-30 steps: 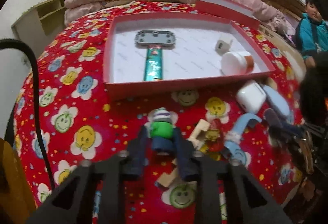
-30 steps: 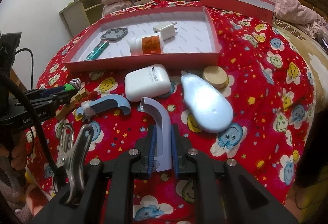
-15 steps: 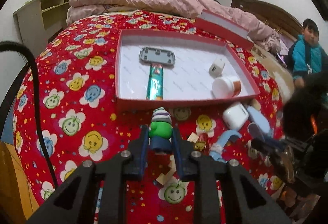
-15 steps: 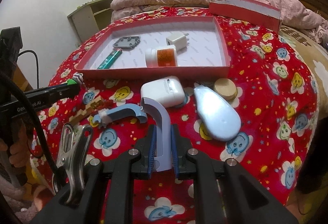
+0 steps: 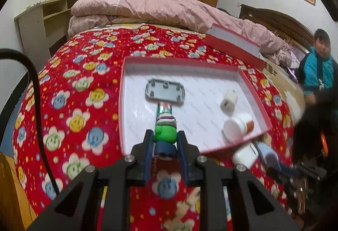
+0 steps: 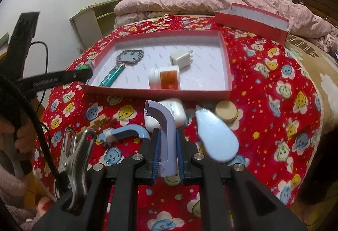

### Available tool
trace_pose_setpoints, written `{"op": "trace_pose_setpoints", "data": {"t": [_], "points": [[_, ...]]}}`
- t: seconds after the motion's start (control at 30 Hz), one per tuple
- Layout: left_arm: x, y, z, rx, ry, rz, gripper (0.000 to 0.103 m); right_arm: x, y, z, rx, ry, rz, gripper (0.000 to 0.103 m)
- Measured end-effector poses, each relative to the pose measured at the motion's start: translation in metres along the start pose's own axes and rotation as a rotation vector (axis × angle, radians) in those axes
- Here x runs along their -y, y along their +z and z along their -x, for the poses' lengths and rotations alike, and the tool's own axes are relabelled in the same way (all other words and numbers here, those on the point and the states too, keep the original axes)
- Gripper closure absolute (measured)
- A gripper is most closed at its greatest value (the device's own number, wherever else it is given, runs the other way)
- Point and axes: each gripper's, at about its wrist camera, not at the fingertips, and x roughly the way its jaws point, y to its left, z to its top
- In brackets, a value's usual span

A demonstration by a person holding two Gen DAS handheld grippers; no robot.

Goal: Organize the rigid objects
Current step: 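Carry the green figure and lavender hook into the tray with both grippers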

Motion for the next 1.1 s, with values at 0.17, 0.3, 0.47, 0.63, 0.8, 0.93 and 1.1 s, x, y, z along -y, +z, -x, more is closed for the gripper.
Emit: {"op": "trace_pose_setpoints", "data": {"t": [0.17, 0.3, 0.47, 0.63, 0.8, 0.93, 1.1], "points": [[0.002, 0.015, -0.013, 0.011, 0.006, -0.002, 0.080, 0.003, 0.007, -0.002, 0.000, 0.002, -0.003, 0.087], [-0.001, 0.021, -0.029, 0.003, 0.042, 0.003, 0.080, 0.004, 0.013, -0.001, 0.012, -0.003, 0.002, 0.088], [-0.008, 0.023, -0.050, -0.025, 0.080, 0.024, 0.080, 0.004, 0.018, -0.001, 0.021, -0.009, 0.007, 0.088], [-0.017, 0.021, -0.060, -0.040, 0.100, 0.046, 0.079, 0.007, 0.025, -0.006, 0.015, -0.016, 0.009, 0.088], [-0.011, 0.021, -0.065, -0.062, 0.172, -0.007, 0.078, 0.012, 0.039, -0.010, 0.020, -0.013, -0.002, 0.088], [-0.011, 0.019, -0.066, -0.069, 0.215, -0.001, 0.078, 0.017, 0.057, -0.016, 0.041, -0.023, -0.004, 0.088], [-0.017, 0.019, -0.066, -0.083, 0.236, 0.021, 0.078, 0.028, 0.091, -0.035, 0.055, -0.041, -0.012, 0.088]]}}
